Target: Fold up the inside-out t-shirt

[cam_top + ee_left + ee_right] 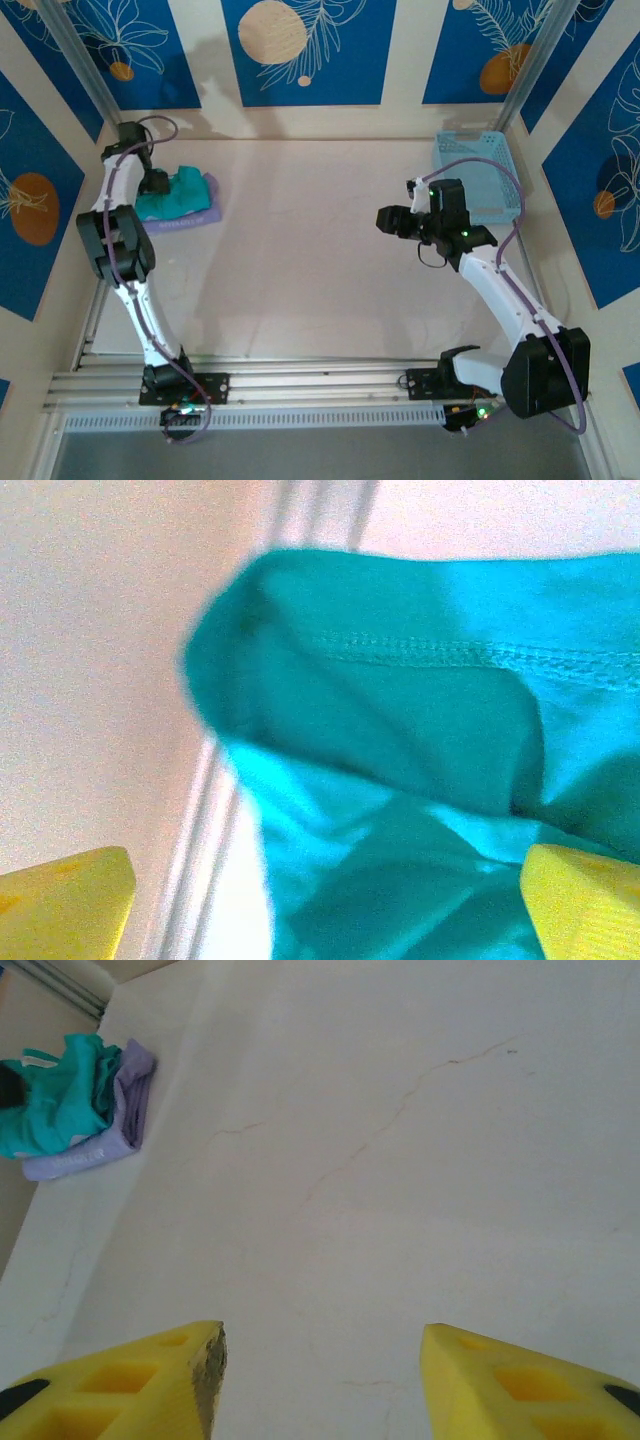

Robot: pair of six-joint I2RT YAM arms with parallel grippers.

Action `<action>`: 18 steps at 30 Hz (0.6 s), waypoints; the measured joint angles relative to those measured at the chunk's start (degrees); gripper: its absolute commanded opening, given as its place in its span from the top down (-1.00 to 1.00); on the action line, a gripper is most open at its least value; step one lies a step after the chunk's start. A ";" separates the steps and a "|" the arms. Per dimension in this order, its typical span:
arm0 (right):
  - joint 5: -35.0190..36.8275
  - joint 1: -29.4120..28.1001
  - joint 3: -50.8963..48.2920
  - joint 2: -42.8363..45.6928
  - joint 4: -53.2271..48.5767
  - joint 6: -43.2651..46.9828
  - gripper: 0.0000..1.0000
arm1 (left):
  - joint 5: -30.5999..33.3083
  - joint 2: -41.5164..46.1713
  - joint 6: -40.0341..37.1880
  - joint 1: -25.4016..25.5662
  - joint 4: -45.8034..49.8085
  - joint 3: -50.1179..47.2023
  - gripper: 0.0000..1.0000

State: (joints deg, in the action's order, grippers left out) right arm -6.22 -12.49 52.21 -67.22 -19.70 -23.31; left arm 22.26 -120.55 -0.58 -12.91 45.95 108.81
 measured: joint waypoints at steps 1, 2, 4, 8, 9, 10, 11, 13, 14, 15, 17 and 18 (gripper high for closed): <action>0.59 -0.22 -0.15 0.48 -0.50 0.07 -0.15 | 1.03 2.38 0.59 -0.07 -0.85 -1.55 -0.99; 1.38 -0.31 -0.28 1.14 -1.03 0.20 -0.16 | 2.10 5.09 1.22 -0.26 -1.73 -3.23 -1.00; 2.51 -0.55 -0.35 2.32 -1.99 0.48 -0.17 | 3.54 10.01 2.47 -0.42 -3.93 -6.23 -0.99; 4.59 -1.07 -0.35 4.17 -3.30 0.85 -0.18 | 2.49 17.79 5.51 -0.74 -7.23 -11.58 -1.00; 5.03 -1.22 -0.35 4.50 -3.56 0.85 -0.20 | 0.42 19.04 6.56 -0.81 -7.65 -12.74 -0.97; 5.57 -1.38 -0.37 4.81 -3.74 0.87 -0.21 | -2.03 19.85 7.54 -0.83 -7.89 -13.66 -0.94; 6.29 -1.53 -0.48 5.18 -3.85 0.90 -0.25 | -5.38 20.72 8.79 -0.81 -8.17 -14.82 -0.93; 8.50 -1.81 -1.03 6.16 -4.00 1.09 -0.46 | -11.74 22.97 11.17 -0.39 -10.12 -18.69 -0.93; 10.08 -1.84 -1.60 6.93 -4.00 1.46 -0.53 | -14.88 25.22 12.50 0.11 -11.74 -22.29 -0.95; 12.26 -2.01 -2.45 7.98 -4.02 1.64 -0.68 | -17.25 28.13 13.66 0.63 -13.73 -26.60 -1.00; 16.90 -2.19 -4.52 10.36 -3.93 2.14 -0.94 | -20.39 35.45 15.56 2.05 -18.21 -36.22 -1.00; 19.30 -2.19 -5.64 11.61 -3.85 2.51 -0.98 | -21.31 40.46 16.28 2.95 -21.11 -41.94 -1.00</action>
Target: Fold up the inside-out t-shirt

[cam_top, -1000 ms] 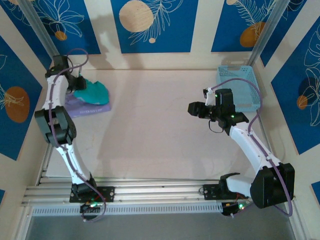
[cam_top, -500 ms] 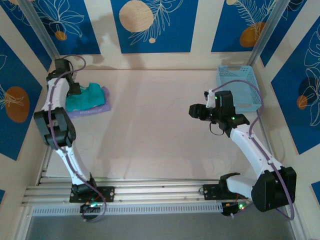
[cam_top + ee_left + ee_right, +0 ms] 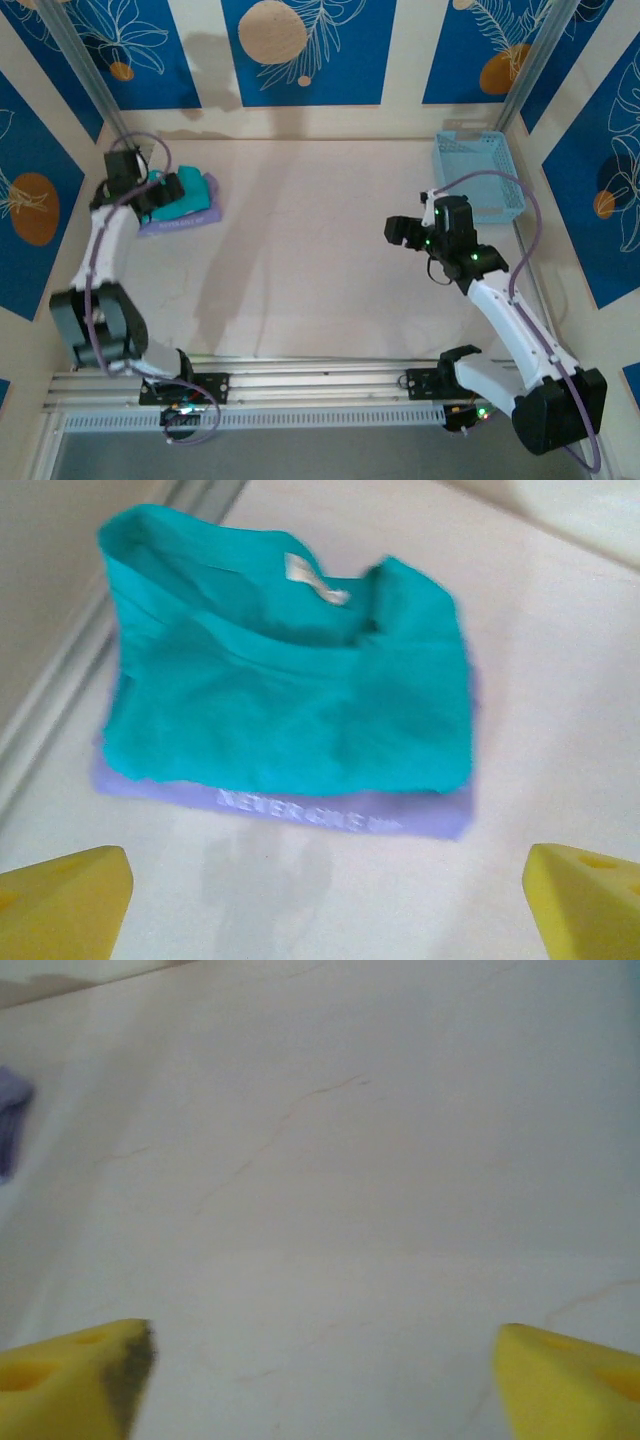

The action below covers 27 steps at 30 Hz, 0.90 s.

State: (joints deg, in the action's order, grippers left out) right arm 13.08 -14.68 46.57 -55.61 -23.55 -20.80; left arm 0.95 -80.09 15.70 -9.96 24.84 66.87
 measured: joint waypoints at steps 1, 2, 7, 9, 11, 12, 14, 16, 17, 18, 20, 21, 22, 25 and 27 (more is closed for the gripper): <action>2.49 0.00 -1.14 1.22 0.17 0.35 -0.98 | -0.39 4.68 0.52 0.70 -2.69 -5.09 -0.99; 5.14 0.00 -2.43 2.36 0.70 0.42 -0.98 | -0.52 10.54 0.92 1.57 -6.10 -11.10 -1.00; 16.50 0.02 -10.08 2.05 10.27 2.86 -0.98 | 5.90 28.22 1.97 2.12 -22.51 -35.28 -1.00; 19.30 0.07 -13.99 -1.42 18.01 6.32 -0.98 | 8.37 28.57 1.79 2.12 -28.35 -42.49 -1.00; 20.59 0.20 -17.75 -5.97 25.79 10.38 -0.98 | 9.16 25.46 0.61 2.12 -32.54 -46.97 -0.99; 20.83 0.48 -19.37 -8.61 29.68 12.33 -0.98 | 8.96 23.61 -0.37 2.16 -34.67 -48.46 -0.99; 20.72 1.14 -21.18 -13.40 35.58 15.08 -0.98 | 8.15 19.61 -2.32 2.51 -39.76 -49.86 -0.99; 19.65 2.38 -21.88 -17.49 40.72 16.72 -0.98 | 7.10 15.23 -3.69 2.99 -46.75 -50.45 -1.00; 18.82 3.06 -22.21 -19.34 43.82 17.51 -0.98 | 6.58 12.92 -4.31 3.26 -50.47 -50.56 -1.00; 17.97 3.65 -22.51 -20.87 46.84 18.16 -0.98 | 6.08 10.25 -5.14 3.65 -54.47 -50.66 -0.99; 16.20 4.55 -23.10 -22.25 50.95 19.26 -0.98 | 5.29 6.14 -6.14 4.28 -60.11 -50.60 -0.99; 14.80 5.27 -23.30 -22.56 52.83 19.47 -0.98 | 4.81 4.28 -6.60 4.59 -62.14 -50.42 -1.00; 13.62 5.79 -23.32 -22.62 53.75 19.56 -0.98 | 4.39 2.95 -6.86 4.76 -63.41 -50.18 -1.00; 8.68 8.59 -23.50 -22.69 57.94 18.91 -0.98 | 3.72 -1.42 -7.82 5.92 -65.77 -47.93 -0.99; 5.73 10.51 -24.52 -24.04 63.34 17.84 -0.98 | 3.72 -2.32 -9.16 7.56 -66.16 -46.21 -0.99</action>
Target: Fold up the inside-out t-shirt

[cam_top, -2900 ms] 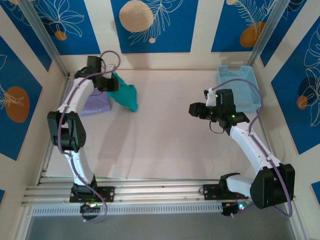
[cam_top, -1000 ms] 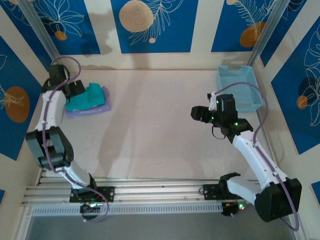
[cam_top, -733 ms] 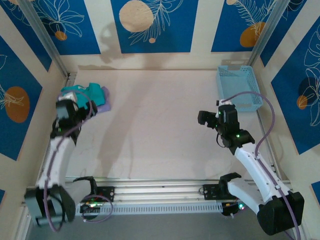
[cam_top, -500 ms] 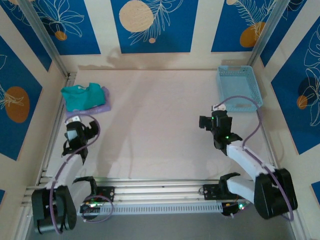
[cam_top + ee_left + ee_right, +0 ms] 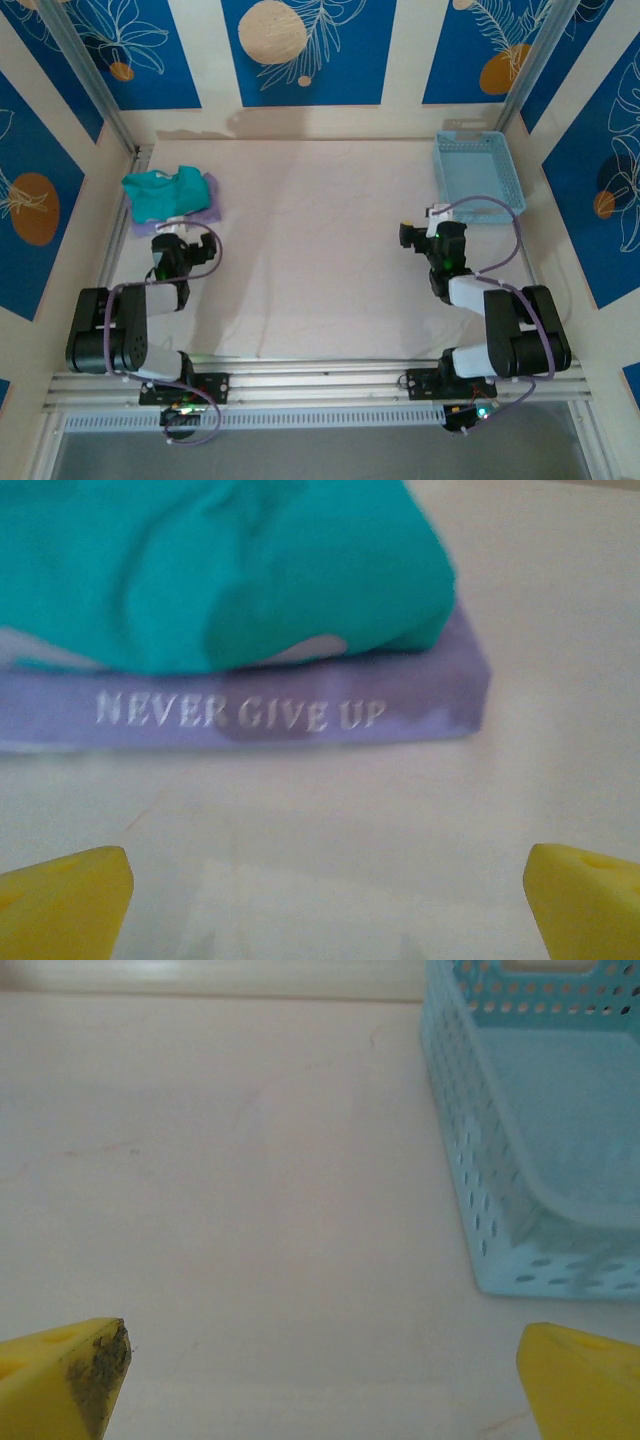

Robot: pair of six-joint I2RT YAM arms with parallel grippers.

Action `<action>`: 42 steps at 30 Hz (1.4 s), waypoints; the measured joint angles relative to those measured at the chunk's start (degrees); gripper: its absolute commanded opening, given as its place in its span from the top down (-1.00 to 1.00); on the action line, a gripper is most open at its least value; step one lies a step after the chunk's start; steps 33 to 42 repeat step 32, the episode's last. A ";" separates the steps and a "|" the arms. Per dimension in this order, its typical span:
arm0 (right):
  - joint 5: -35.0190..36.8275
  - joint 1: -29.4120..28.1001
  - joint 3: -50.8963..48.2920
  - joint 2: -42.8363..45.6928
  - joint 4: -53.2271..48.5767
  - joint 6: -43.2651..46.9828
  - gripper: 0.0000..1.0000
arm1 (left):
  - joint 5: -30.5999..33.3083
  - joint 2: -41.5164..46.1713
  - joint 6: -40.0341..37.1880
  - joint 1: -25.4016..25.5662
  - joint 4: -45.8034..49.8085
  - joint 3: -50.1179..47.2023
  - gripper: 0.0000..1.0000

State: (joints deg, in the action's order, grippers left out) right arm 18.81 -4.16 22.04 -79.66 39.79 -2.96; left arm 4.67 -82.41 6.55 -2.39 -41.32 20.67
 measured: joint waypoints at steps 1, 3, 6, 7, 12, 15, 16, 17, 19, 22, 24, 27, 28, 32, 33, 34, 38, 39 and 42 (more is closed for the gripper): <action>-1.05 0.70 -0.52 -1.70 3.08 -0.35 -0.98 | 0.02 -0.20 -0.81 0.90 -0.22 0.68 -0.99; -2.40 1.11 -1.38 -5.38 7.04 -0.61 -0.98 | 0.00 -0.61 -2.27 2.54 -1.64 1.20 -0.99; -3.89 1.18 -1.49 -7.98 6.88 -1.44 -0.98 | -0.17 -2.67 -4.04 3.91 -4.20 1.38 -0.99; -4.55 1.46 -1.36 -8.00 6.82 -1.75 -0.98 | -0.17 -4.02 -4.46 4.13 -5.57 1.36 -0.99; -6.01 3.02 -0.28 -7.98 6.99 -3.02 -0.98 | -0.11 -6.62 -5.68 4.57 -8.44 0.33 -0.99; -6.47 3.02 -0.26 -7.98 6.95 -3.06 -0.98 | 0.07 -6.60 -5.68 4.61 -9.94 0.31 -0.99; -6.49 3.02 -0.26 -7.98 6.95 -3.06 -0.98 | 0.11 -6.60 -5.70 4.68 -10.27 0.31 -0.99; -6.69 3.02 -0.26 -7.98 6.95 -3.04 -0.98 | 0.15 -6.60 -5.70 4.70 -10.47 0.31 -0.99; -6.88 3.02 -0.26 -7.98 6.93 -3.06 -0.98 | 0.28 -6.60 -5.73 4.81 -10.67 0.31 -1.00; -6.91 3.02 -0.26 -7.98 6.93 -3.06 -0.98 | 0.33 -6.60 -5.97 4.83 -11.02 0.31 -0.99; -6.99 3.02 -0.26 -7.98 6.93 -3.06 -0.98 | 0.31 -6.60 -6.14 4.83 -11.23 0.31 -0.99; -7.06 3.02 -0.26 -7.98 6.93 -3.06 -0.98 | 0.33 -6.60 -6.14 4.83 -11.47 0.31 -0.99; -7.06 3.02 -0.26 -7.98 6.93 -3.06 -0.98 | 0.33 -6.60 -6.16 4.83 -11.47 0.31 -0.99; -7.06 3.02 -0.26 -7.98 6.93 -3.06 -0.98 | 0.33 -6.60 -6.51 4.83 -11.50 0.31 -0.99; -7.06 3.02 -0.26 -7.98 6.93 -3.06 -0.98 | 0.33 -6.60 -6.51 4.83 -11.50 0.31 -0.99; -7.06 3.02 -0.26 -7.98 6.93 -3.06 -0.98 | 0.33 -6.60 -6.51 4.83 -11.50 0.31 -0.99; -7.06 3.02 -0.26 -7.98 6.93 -3.06 -0.98 | 0.33 -6.60 -6.51 4.83 -11.50 0.31 -0.99; -7.06 3.02 -0.26 -7.98 6.93 -3.06 -0.98 | 0.33 -6.60 -6.51 4.83 -11.50 0.31 -0.99; -7.06 3.02 -0.26 -7.98 6.93 -3.06 -0.98 | 0.33 -6.60 -6.51 4.83 -11.50 0.31 -0.99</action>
